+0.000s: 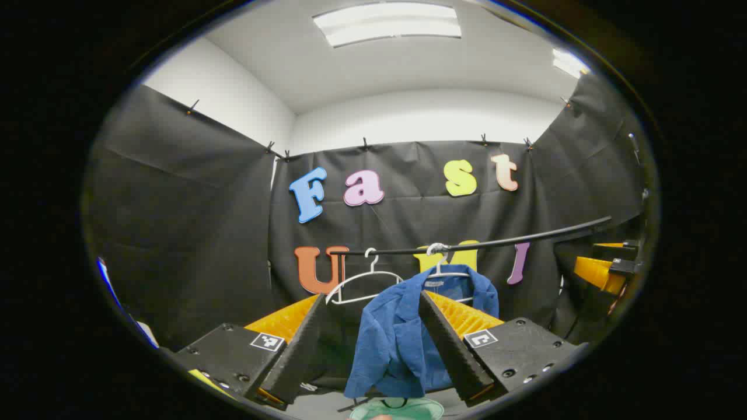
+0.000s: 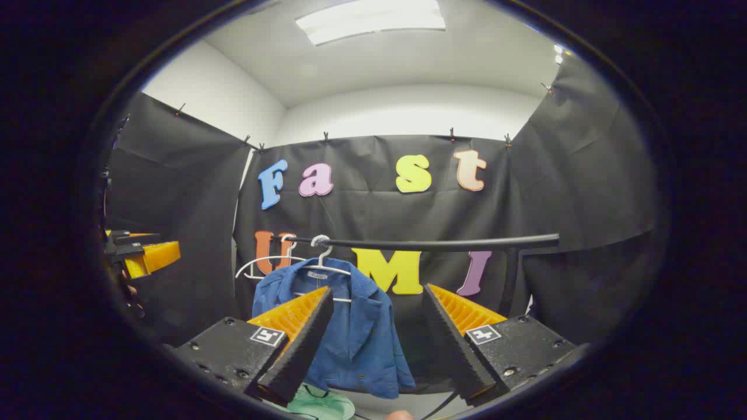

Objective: Grasp the clothes on the hanger with both hands and then place them into the laundry hamper below.

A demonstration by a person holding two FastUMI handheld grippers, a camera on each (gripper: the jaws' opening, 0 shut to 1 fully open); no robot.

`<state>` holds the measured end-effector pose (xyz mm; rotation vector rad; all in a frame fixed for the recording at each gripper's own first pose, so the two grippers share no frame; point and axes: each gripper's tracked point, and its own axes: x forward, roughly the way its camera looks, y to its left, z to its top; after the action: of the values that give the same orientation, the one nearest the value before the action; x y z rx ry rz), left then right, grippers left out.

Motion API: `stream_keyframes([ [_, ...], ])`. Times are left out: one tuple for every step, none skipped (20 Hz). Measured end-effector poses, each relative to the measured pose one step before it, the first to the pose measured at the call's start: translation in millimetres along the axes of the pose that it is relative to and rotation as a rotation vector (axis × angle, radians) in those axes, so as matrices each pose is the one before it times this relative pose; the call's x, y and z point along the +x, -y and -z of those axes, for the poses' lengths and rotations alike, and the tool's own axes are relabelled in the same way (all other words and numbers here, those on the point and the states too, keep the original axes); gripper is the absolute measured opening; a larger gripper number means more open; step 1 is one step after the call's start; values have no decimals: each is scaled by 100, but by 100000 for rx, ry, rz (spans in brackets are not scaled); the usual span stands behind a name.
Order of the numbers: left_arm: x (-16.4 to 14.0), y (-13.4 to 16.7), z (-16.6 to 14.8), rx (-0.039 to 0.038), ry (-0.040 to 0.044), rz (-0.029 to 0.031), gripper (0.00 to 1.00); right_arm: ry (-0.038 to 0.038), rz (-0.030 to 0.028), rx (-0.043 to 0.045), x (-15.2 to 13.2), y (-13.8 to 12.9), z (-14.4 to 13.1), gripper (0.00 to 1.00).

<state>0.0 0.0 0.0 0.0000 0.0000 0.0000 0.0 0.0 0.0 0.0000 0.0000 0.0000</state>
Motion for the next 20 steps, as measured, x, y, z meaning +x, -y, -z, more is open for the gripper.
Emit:
stream_keyframes([
  [-68,-106,367,284,-767,-460,96,-423,-1020,-96,125,-127,98,98],
  [-203,-98,275,156,-781,-560,96,-208,-1045,-180,75,-17,41,98],
  [-220,-61,148,-246,-426,-386,96,31,-1033,-242,109,-18,-160,98],
  [-69,-51,266,-408,-657,-159,96,-144,-1200,-371,200,-144,128,98],
  [-180,-21,206,-519,-552,-294,96,-488,-1647,-363,149,-313,47,98],
  [-147,-175,222,-291,-450,-431,96,-1150,-2570,-589,321,-704,368,98],
  [-156,-228,147,-170,-142,-553,96,-655,-1998,-323,170,-782,29,98],
  [-116,-364,185,347,88,-697,96,-450,-778,-162,-128,-564,-58,96],
  [-103,-437,500,240,-1177,-1241,96,-375,-536,-276,74,-49,97,96],
  [-303,-319,298,-357,-598,-1192,96,-575,337,-216,116,-55,315,98],
  [-151,-238,14,-727,-241,-455,96,-164,765,363,191,-122,305,98],
  [-107,-119,-14,-519,10,-78,96,98,805,748,281,-222,201,96],
  [66,-109,-220,-21,472,-282,96,-134,634,725,255,-248,198,98],
  [114,-234,35,424,48,-306,96,-161,611,596,44,-99,295,96],
  [215,-66,143,600,-317,-115,96,-349,901,263,125,-90,180,98],
  [114,-115,259,313,-291,16,96,-491,641,274,237,-140,198,98],
  [192,3,145,-12,-36,425,96,-980,773,430,258,-138,312,98],
  [290,99,271,-441,-452,941,96,-1364,624,556,416,-228,492,98],
  [327,118,435,-655,-627,1345,96,-1343,941,695,371,-173,472,98],
  [346,14,419,-630,-740,1455,96,-1114,919,889,296,-251,448,98],
])
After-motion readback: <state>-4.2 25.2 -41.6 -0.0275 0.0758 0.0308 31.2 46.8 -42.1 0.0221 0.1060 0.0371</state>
